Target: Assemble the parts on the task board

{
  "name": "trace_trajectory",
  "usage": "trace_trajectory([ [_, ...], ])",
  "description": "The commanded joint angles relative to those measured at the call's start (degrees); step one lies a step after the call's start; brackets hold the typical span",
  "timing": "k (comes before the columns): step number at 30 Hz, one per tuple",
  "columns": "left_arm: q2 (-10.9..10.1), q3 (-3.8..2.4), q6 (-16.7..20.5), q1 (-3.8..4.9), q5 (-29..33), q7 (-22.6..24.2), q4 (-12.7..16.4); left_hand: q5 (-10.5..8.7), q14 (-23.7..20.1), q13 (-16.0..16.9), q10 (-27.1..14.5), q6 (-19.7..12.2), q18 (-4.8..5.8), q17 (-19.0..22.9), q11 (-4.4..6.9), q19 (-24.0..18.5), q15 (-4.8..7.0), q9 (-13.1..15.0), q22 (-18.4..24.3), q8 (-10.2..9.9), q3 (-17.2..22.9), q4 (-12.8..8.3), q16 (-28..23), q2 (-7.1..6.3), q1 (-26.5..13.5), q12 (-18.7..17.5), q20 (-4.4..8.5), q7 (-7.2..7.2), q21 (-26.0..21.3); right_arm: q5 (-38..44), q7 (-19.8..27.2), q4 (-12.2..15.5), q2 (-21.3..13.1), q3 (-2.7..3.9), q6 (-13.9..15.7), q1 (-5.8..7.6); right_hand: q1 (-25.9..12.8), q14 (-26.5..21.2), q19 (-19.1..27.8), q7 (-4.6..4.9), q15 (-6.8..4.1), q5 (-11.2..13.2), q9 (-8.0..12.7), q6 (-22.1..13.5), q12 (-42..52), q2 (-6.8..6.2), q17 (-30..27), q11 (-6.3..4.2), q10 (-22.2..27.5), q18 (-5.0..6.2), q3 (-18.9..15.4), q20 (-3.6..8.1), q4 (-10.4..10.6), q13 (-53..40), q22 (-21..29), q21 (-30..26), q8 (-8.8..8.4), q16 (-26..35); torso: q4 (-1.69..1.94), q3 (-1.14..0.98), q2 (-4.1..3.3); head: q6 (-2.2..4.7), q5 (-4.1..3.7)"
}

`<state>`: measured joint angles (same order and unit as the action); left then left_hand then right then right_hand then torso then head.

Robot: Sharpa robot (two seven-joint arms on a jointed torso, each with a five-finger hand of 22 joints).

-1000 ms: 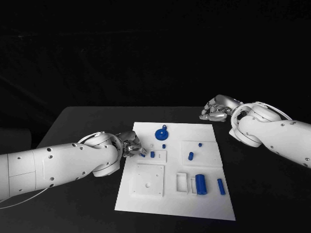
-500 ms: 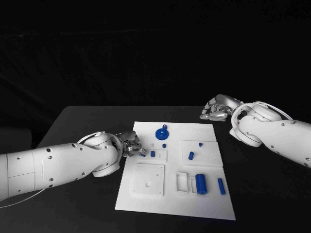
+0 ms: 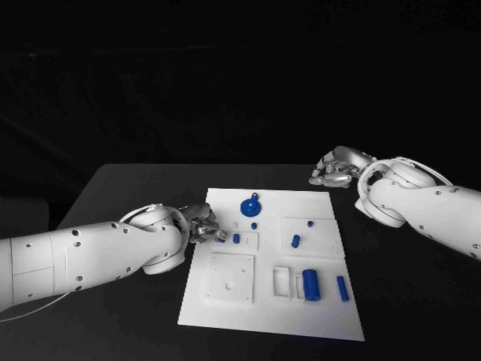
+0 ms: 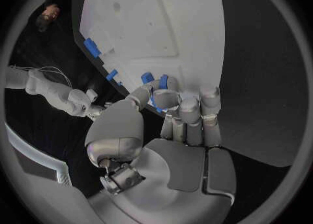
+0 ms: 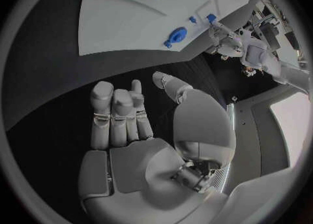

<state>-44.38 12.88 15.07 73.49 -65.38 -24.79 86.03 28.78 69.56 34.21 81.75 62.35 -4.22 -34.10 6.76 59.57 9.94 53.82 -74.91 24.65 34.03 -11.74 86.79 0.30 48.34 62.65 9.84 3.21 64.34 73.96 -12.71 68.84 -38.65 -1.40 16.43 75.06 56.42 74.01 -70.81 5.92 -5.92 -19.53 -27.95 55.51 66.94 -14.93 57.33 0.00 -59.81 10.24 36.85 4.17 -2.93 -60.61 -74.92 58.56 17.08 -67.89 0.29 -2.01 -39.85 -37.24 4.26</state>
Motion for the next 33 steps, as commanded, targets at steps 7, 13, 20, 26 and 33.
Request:
trace_trajectory([
  [7,0.7,0.14,-1.7,-0.23,1.9,0.3,-0.1,-4.19,3.5,-0.4,-1.6,10.0,-1.14,0.0,1.53,0.0,3.90,-0.3,-0.9,0.4,4.6,-2.4,-0.3,-0.36,-0.5,0.2,5.82,-5.42,0.2,0.2,0.4,0.0,0.0,0.02,-0.7,-0.02,-0.6,-0.1,0.3,0.56,-0.27,-0.4,-0.1,0.0,0.2,-0.09,0.1,0.05,0.5,4.76,-0.4,0.11,-0.1,0.1,-0.7,-0.3,-0.21,0.3,-0.04,-0.06,0.00,0.00,0.01],
  [13,0.8,0.14,-2.1,-0.23,2.4,0.2,-0.5,-9.01,3.6,-0.8,-1.5,9.9,-1.20,0.0,1.38,-0.1,3.78,-0.6,-0.8,0.7,4.4,-0.5,-0.7,-2.56,-0.6,0.3,5.81,-5.33,0.1,0.2,0.4,0.0,0.0,0.02,-0.7,-0.03,-0.6,-0.1,0.3,0.56,-0.27,-0.4,-0.1,0.0,0.2,-0.08,0.1,0.05,0.5,4.76,-0.4,0.11,-0.1,0.1,-0.7,-0.3,-0.21,0.3,-0.04,-0.09,0.01,-0.01,-0.03],
  [20,0.9,0.14,-1.9,-0.23,2.6,0.2,-0.7,-11.99,3.6,-1.2,-1.5,9.7,-1.26,-0.1,1.33,-0.2,3.75,-1.0,-0.7,0.9,4.1,1.5,-0.9,-4.58,-0.8,0.2,5.80,-5.29,0.0,0.2,0.5,-0.1,0.0,0.02,-0.7,-0.03,-0.6,-0.1,0.3,0.56,-0.27,-0.5,-0.1,0.0,0.2,-0.08,0.1,0.05,0.5,4.76,-0.4,0.11,-0.1,0.1,-0.7,-0.3,-0.21,0.3,-0.02,-0.07,0.02,0.02,-0.10],
  [26,1.0,0.13,-1.8,-0.23,2.8,0.3,-0.7,-14.47,3.6,-1.4,-1.5,9.5,-1.32,-0.1,1.33,-0.2,3.76,-1.2,-0.7,1.1,4.0,3.1,-1.0,-6.02,-0.8,0.2,5.82,-5.29,0.0,0.2,0.5,-0.1,0.1,0.02,-0.7,-0.08,-0.6,-0.1,0.3,0.56,-0.27,-0.5,-0.1,0.0,0.2,-0.08,0.1,0.05,0.5,4.76,-0.4,0.11,-0.1,0.1,-0.7,-0.3,-0.21,0.3,-0.01,-0.02,0.01,-0.01,-0.15],
  [33,1.0,0.13,-1.7,-0.23,2.8,0.2,-0.8,-18.10,3.6,-1.7,-1.6,9.4,-1.43,-0.2,1.36,-0.2,3.81,-1.5,-0.7,1.3,3.8,5.1,-1.2,-7.75,-0.7,0.3,5.83,-5.32,-0.1,0.2,0.5,-0.1,0.1,0.02,-0.7,-0.10,-0.6,-0.1,0.3,0.56,-0.27,-0.5,-0.1,0.0,0.2,-0.06,0.1,0.05,0.5,4.76,-0.4,0.11,-0.1,0.1,-0.7,-0.3,-0.21,0.3,0.01,-0.01,0.00,-0.04,-0.17],
])
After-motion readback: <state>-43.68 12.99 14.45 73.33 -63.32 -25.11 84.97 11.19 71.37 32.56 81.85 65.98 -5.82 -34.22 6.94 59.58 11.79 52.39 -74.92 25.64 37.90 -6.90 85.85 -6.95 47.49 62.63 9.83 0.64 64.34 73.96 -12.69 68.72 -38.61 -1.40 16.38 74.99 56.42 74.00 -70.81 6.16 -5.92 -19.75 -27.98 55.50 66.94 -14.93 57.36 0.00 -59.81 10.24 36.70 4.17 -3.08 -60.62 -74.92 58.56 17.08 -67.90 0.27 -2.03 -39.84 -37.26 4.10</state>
